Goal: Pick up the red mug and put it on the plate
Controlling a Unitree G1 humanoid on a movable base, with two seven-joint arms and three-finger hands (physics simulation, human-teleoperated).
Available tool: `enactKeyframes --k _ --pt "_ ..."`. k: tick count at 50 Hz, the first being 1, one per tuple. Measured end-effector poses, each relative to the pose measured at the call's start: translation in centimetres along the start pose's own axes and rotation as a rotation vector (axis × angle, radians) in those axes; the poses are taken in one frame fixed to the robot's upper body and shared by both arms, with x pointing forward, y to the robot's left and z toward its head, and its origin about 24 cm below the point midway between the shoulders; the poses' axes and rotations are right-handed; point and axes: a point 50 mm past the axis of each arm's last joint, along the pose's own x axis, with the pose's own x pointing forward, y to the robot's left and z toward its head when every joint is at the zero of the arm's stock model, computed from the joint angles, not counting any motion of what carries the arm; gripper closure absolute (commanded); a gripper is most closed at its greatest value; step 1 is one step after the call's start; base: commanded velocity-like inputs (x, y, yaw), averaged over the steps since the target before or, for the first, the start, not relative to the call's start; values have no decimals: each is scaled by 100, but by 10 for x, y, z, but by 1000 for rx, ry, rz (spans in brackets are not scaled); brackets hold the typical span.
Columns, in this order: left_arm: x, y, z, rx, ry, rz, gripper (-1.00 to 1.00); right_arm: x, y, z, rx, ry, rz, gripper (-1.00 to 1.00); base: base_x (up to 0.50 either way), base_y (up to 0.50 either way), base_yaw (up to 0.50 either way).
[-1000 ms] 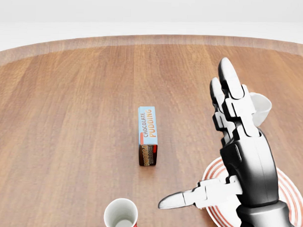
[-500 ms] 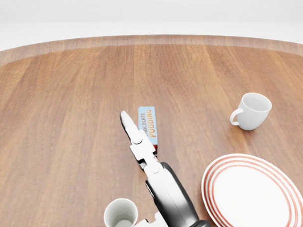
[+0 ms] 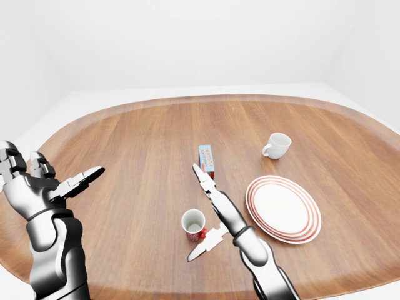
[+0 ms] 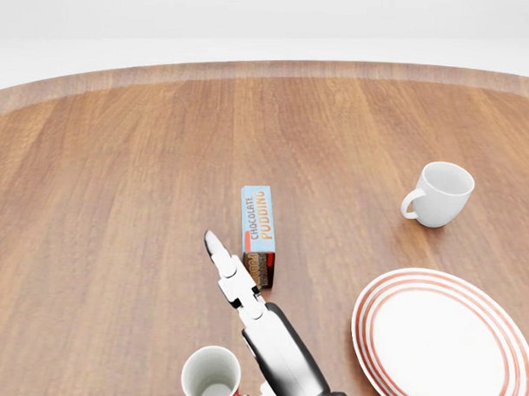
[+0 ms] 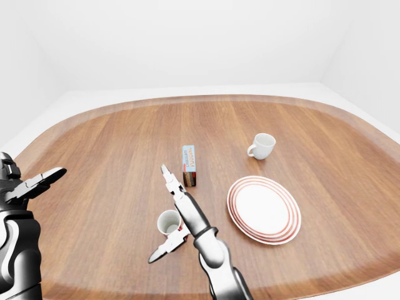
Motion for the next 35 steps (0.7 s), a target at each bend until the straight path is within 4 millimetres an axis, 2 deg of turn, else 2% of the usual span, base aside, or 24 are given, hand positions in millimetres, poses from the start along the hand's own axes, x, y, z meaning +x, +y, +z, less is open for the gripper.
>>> enactKeyframes --k 13,35 --pt "0 0 0 1 2 0 -100 5 -3 -14 -15 58 11 -100 0 0 0" --pt "0 0 -2 2 6 1 -100 11 -5 -57 9 238 46 -100 0 0 0"
